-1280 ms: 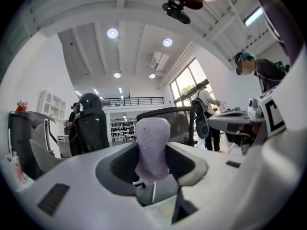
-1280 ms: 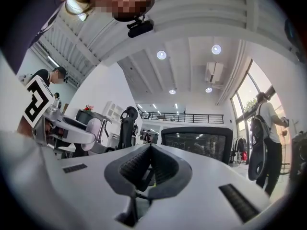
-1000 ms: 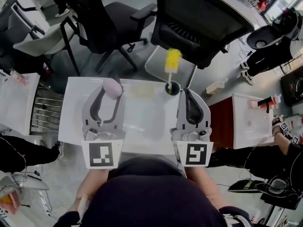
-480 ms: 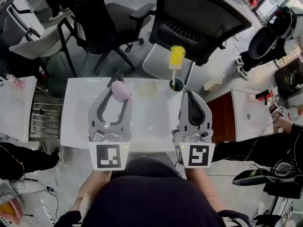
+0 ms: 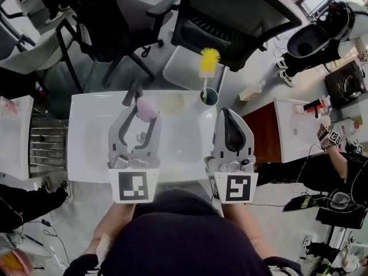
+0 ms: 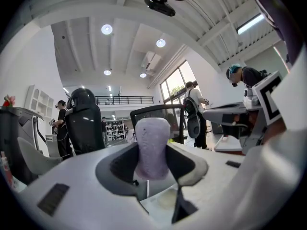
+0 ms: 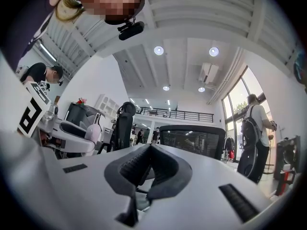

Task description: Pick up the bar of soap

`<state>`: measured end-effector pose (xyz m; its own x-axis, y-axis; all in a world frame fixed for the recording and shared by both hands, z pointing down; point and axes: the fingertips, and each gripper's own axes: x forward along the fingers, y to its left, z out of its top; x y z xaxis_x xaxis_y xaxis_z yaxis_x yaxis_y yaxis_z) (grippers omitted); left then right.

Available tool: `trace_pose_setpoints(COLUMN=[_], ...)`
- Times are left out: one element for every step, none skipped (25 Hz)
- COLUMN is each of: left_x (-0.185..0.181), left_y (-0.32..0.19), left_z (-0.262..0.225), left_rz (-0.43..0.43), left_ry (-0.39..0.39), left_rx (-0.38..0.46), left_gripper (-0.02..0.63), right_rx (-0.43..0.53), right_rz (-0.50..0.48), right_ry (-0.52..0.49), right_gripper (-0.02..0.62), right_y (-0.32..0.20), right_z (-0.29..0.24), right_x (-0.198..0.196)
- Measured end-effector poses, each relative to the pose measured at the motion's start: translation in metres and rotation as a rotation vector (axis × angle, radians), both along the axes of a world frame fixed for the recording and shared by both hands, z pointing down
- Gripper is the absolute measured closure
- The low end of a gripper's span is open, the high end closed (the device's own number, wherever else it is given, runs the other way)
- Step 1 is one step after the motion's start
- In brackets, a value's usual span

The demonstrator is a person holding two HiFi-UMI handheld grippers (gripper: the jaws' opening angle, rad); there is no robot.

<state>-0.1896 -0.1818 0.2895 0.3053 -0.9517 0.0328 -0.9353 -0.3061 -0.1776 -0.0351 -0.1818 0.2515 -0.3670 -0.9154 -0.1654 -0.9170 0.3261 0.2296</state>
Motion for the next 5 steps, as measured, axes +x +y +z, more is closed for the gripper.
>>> trace_pose_setpoints(left_x=[0.0015,0.0034,0.0056,0.0078,0.0101], left_y=[-0.0021,-0.0043,-0.0065,-0.0086,-0.0107], left_z=[0.0017,0.0032,0.0047,0.0063,0.0079], left_rz=[0.002,0.004,0.008,0.012,0.017], left_ry=[0.001,0.0,-0.004,-0.012,-0.02], left_rx=[-0.002,-0.002,-0.003,-0.004,-0.006], left_gripper=[0.424,0.423,0.423,0.423,0.424], right_rx=[-0.003,-0.005,-0.007,-0.009,-0.011], right_rz=[-0.001,-0.003,-0.003,-0.003,-0.003], right_ry=[0.002,0.003,0.004,0.004,0.005], right_gripper=[0.578,0.578,0.578,0.578,0.578], right_y=[-0.0007,-0.0017,-0.003,-0.0044,-0.0058], right_z=[0.0013,0.0026,0.0038,0.0051,0.0065], right_x=[-0.0001,0.0002,0.0009,0.0019,0.0029])
